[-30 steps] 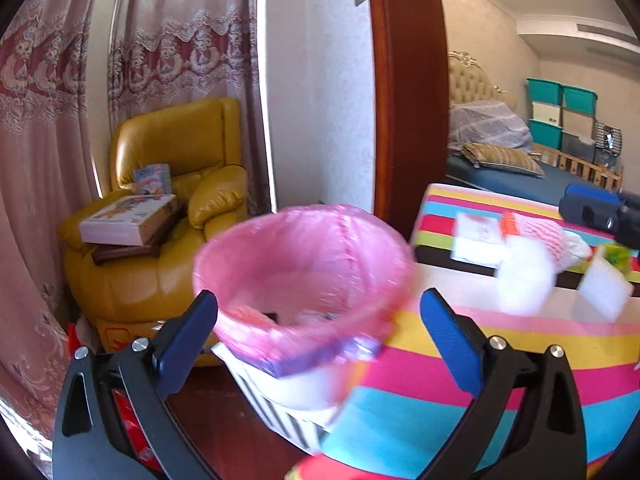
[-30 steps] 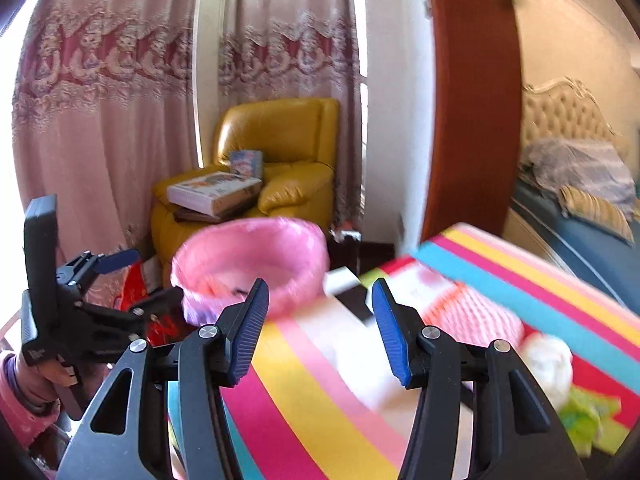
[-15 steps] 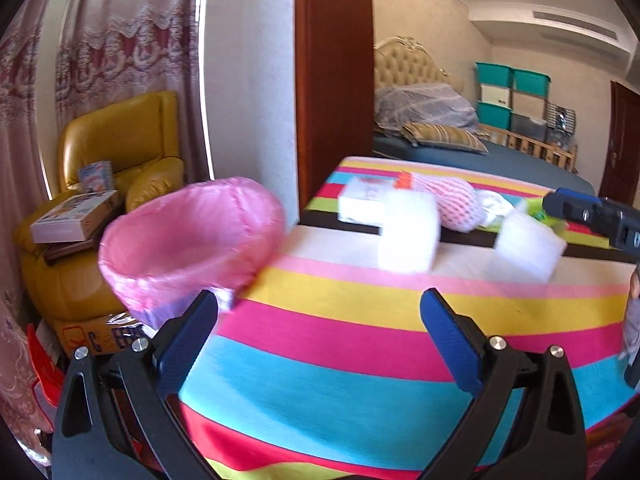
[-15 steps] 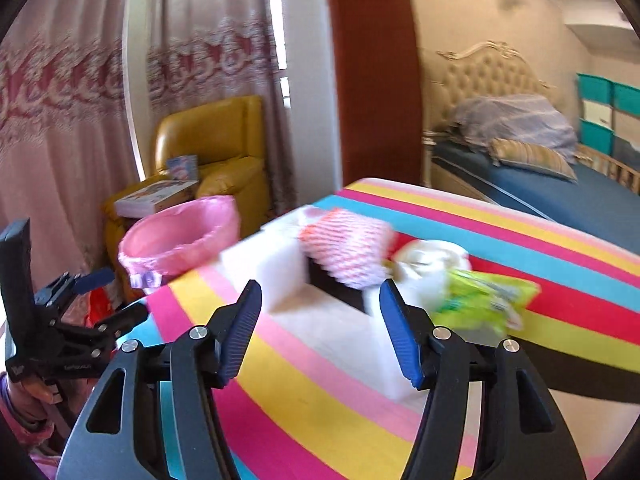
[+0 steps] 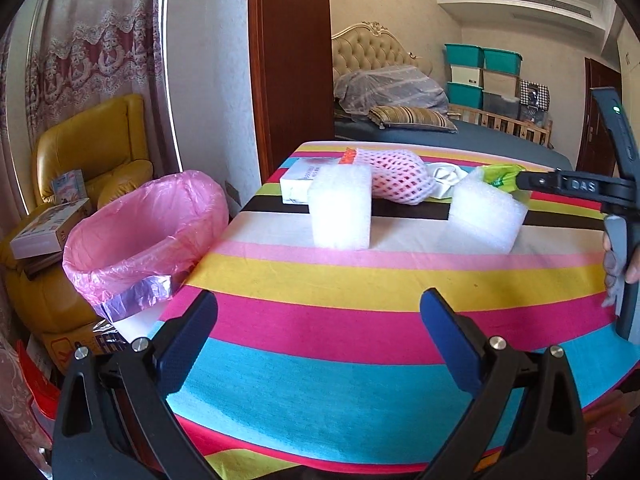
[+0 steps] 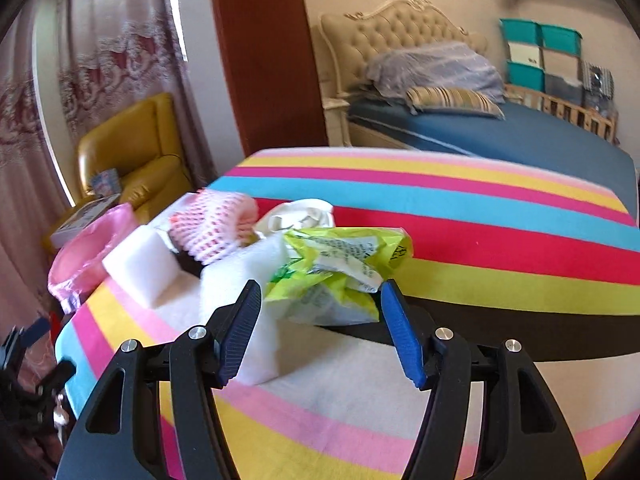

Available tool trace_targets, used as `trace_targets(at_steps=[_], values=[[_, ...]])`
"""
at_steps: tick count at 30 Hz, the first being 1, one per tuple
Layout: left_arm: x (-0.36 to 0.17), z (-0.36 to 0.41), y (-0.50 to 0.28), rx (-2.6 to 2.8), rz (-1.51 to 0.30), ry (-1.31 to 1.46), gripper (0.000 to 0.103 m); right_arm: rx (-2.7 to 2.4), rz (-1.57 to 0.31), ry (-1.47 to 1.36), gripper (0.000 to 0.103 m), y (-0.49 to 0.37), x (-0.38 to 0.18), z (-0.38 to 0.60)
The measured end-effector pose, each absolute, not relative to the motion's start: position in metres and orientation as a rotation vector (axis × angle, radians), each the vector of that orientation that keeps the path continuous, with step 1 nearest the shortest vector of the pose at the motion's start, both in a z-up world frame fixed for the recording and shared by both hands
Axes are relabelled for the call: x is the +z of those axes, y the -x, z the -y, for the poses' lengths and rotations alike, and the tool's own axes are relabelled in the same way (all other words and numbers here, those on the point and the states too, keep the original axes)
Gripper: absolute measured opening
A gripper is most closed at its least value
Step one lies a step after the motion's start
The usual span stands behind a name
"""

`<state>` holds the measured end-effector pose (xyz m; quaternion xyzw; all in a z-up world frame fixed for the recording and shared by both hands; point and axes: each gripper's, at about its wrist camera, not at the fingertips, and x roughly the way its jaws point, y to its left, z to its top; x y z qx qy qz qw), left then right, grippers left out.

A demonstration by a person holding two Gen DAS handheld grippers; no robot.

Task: Collect trash
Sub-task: 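Return to the table and grasp the green snack bag with right tool, then grasp the white foam block with the left tool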

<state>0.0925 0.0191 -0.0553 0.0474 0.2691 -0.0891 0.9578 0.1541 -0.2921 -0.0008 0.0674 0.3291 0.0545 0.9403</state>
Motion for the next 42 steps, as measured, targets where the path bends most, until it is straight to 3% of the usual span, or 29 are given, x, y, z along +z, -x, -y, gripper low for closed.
trace_targets(at_steps=[6, 11, 16, 21, 29, 42], values=[[-0.057, -0.008, -0.090, -0.210, -0.549, -0.131, 0.098, 0.073, -0.724, -0.199, 0.072, -0.186, -0.006, 0.290], [-0.057, 0.008, -0.091, -0.241, -0.550, -0.159, 0.098, 0.038, -0.781, -0.163, 0.072, -0.199, -0.019, 0.285], [-0.055, 0.027, -0.096, -0.277, -0.557, -0.189, 0.098, 0.070, -0.752, -0.184, 0.053, -0.181, -0.019, 0.299], [-0.054, 0.050, -0.112, -0.310, -0.588, -0.169, 0.098, 0.058, -0.704, -0.161, 0.044, -0.156, -0.007, 0.315], [-0.053, 0.102, -0.130, -0.343, -0.604, -0.187, 0.098, 0.035, -0.635, -0.097, 0.038, -0.120, 0.004, 0.338], [-0.052, 0.163, -0.162, -0.327, -0.654, -0.198, 0.098, 0.024, -0.583, -0.179, 0.038, -0.095, 0.008, 0.375]])
